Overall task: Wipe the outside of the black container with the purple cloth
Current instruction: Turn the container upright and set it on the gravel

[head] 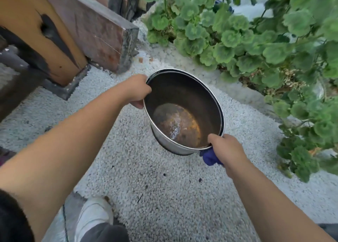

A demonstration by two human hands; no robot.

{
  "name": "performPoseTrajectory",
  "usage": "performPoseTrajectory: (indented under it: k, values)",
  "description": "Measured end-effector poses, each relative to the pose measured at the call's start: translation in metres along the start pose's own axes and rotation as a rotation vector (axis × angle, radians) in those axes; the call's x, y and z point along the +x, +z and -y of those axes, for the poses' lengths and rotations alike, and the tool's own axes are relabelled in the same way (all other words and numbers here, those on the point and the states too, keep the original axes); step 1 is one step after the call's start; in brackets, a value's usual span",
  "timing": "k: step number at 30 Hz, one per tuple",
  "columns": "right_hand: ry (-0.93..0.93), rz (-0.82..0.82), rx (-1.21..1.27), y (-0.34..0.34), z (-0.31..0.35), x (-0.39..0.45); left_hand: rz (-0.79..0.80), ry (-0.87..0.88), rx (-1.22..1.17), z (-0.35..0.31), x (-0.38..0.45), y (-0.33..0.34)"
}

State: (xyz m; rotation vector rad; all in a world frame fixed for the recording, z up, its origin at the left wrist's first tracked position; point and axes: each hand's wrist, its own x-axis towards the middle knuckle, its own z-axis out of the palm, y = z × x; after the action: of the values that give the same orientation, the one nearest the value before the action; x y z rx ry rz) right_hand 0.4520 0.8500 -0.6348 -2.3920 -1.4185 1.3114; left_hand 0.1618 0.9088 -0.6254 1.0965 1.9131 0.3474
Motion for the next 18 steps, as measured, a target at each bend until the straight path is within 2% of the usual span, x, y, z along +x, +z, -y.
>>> performPoseTrajectory:
  k: [2, 5, 10, 14, 18]
  values:
    - [-0.065, -0.103, -0.133, -0.013, 0.010, 0.002, 0.001, 0.026, -0.081, -0.003, -0.004, -0.001]
    - [-0.171, -0.142, -0.214, -0.035, 0.023, 0.010, -0.030, 0.019, -0.153, 0.004, -0.011, -0.003]
    - [-0.422, -0.175, -0.423, -0.048, 0.086, 0.038, -0.209, -0.090, -0.479, 0.031, -0.025, -0.010]
    - [-0.627, -0.158, -0.435, -0.047, 0.154, 0.069, -0.331, -0.141, -0.703, 0.042, -0.019, -0.016]
    - [-0.776, -0.264, -0.450, -0.038, 0.204, 0.100, -0.388, -0.190, -0.763, 0.040, -0.001, -0.024]
